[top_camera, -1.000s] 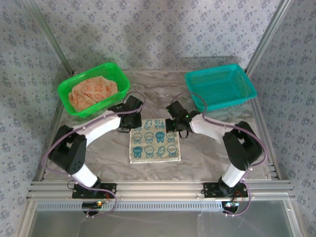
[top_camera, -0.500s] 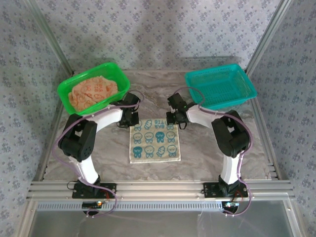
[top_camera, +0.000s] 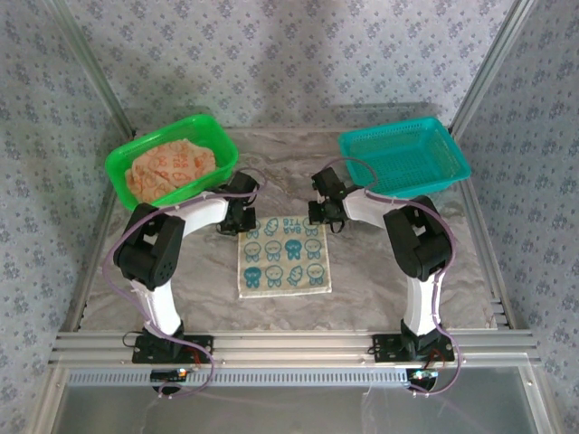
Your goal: Fold and stack the towels
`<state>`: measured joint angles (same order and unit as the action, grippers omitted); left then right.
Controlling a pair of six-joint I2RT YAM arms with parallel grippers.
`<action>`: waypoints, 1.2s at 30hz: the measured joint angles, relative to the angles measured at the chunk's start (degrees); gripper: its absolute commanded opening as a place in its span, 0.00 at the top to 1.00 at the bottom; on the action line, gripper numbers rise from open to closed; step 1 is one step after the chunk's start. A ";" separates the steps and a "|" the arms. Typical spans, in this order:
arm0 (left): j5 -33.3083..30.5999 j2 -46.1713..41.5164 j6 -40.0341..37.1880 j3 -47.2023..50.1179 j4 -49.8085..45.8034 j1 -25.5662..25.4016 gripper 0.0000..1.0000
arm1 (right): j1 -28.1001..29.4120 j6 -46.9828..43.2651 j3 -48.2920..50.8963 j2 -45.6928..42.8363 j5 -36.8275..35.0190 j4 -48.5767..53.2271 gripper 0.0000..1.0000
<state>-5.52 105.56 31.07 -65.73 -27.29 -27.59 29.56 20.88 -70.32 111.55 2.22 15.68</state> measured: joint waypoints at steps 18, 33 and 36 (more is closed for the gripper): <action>1.92 -1.07 0.66 -4.11 -2.67 2.67 0.73 | -3.15 2.91 -3.67 -1.57 1.29 4.07 0.72; 3.80 2.29 0.87 -5.07 -2.51 2.84 0.64 | -3.89 5.22 -3.76 0.76 1.73 4.22 0.68; 3.80 2.51 0.87 -5.07 -2.51 2.84 0.63 | -3.87 5.29 -3.74 1.25 2.01 3.78 0.67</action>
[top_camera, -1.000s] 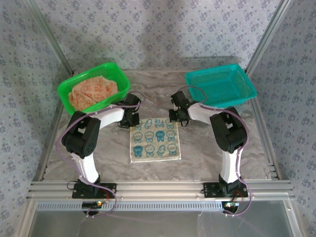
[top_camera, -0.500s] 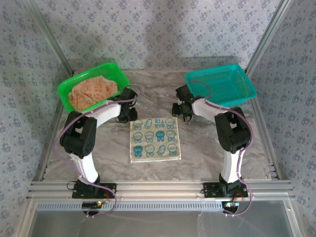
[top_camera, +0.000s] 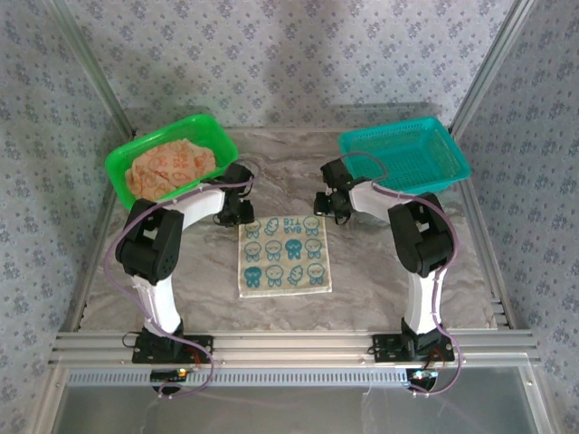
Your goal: Fold and stack the towels
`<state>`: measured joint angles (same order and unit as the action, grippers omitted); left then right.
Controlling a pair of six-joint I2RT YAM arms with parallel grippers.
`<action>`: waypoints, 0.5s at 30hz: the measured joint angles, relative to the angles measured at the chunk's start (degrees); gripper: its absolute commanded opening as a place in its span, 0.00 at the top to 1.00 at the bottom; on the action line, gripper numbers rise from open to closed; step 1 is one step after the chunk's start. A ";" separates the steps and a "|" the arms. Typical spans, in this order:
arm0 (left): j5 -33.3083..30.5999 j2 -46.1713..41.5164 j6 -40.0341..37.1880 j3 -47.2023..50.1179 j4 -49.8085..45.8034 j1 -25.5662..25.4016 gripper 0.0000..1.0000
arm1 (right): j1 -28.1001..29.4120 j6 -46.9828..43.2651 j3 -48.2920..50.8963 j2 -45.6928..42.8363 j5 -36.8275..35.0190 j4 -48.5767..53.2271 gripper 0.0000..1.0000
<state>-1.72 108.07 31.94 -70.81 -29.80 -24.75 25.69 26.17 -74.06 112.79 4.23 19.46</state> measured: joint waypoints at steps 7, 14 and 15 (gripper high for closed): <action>-0.22 1.03 -0.04 0.02 0.04 0.00 0.63 | -0.07 0.02 -0.02 0.81 0.81 -0.37 0.68; -0.63 1.03 -0.76 0.02 -0.02 0.00 0.71 | 0.04 0.09 -0.02 0.87 0.37 -0.33 0.78; -0.61 1.03 -0.85 0.02 -0.07 0.02 0.74 | 0.04 0.11 -0.02 0.90 0.09 -0.31 0.82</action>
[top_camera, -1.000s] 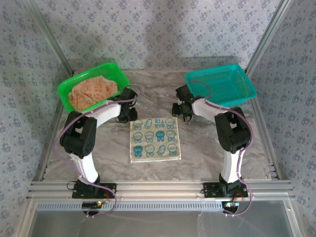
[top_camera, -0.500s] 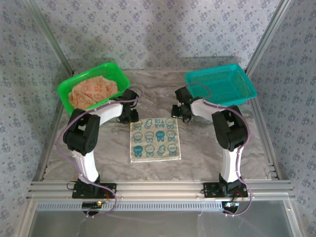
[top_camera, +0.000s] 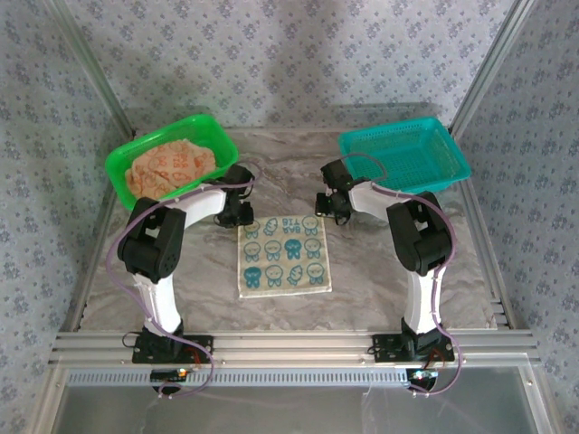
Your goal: Fold and stack the towels
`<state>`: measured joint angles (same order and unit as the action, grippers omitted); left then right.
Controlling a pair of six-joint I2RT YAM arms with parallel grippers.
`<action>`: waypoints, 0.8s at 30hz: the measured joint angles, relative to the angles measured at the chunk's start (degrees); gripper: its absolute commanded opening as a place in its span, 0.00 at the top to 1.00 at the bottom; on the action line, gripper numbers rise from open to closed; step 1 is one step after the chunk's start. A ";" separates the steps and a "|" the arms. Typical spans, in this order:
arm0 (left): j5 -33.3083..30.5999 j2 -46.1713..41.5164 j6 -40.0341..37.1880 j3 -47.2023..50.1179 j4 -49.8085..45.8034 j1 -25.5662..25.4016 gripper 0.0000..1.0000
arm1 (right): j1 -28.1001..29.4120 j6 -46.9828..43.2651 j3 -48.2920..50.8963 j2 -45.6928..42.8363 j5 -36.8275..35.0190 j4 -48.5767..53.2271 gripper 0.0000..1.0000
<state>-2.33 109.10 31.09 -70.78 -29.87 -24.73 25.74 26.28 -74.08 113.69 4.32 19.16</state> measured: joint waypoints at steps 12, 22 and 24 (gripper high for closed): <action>0.39 0.00 -0.46 0.02 0.57 -0.02 0.85 | -0.11 -0.17 0.07 -0.13 -0.92 0.33 1.00; 0.63 0.00 -0.63 0.13 0.83 -0.02 0.84 | 1.70 1.31 0.00 -1.84 -0.13 -0.09 0.74; 0.63 0.00 -0.63 0.28 1.16 -0.02 0.84 | 2.12 1.62 -0.13 -2.23 -0.24 -0.11 0.72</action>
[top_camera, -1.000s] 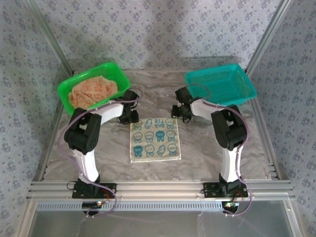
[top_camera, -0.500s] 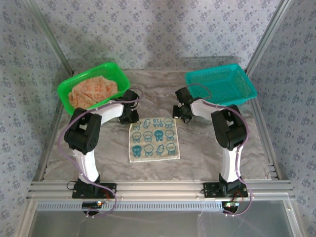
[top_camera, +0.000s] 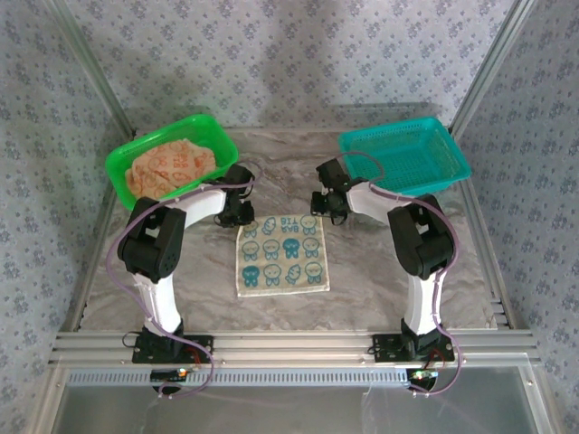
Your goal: Fold and stack the towels
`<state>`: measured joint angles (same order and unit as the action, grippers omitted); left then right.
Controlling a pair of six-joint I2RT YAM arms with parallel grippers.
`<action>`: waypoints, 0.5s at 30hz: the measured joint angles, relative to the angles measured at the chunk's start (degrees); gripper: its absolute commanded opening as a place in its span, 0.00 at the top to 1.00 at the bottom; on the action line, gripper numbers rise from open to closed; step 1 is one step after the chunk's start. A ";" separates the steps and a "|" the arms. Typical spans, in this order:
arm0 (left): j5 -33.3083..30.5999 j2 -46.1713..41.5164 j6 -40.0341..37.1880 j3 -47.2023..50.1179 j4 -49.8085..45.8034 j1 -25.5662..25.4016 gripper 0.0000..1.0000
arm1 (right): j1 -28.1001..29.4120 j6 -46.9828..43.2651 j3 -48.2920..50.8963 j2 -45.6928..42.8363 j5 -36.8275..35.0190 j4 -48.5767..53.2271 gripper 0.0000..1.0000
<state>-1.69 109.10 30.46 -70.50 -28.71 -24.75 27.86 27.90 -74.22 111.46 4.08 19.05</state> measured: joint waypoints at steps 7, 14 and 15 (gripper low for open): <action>0.04 0.00 -0.02 0.13 0.33 0.00 0.84 | 0.42 1.07 -0.24 0.20 0.00 0.07 0.67; 0.20 -0.02 -0.02 0.17 0.44 0.00 0.84 | 0.37 1.05 -0.24 2.16 -0.02 0.00 0.65; 0.20 -0.02 -0.02 0.17 0.44 0.00 0.84 | 0.37 1.05 -0.26 2.36 0.00 -0.20 0.64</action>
<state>-1.50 109.08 30.44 -70.32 -28.27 -24.75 28.23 28.95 -74.48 113.82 4.08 18.85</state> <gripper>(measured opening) 0.160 0.350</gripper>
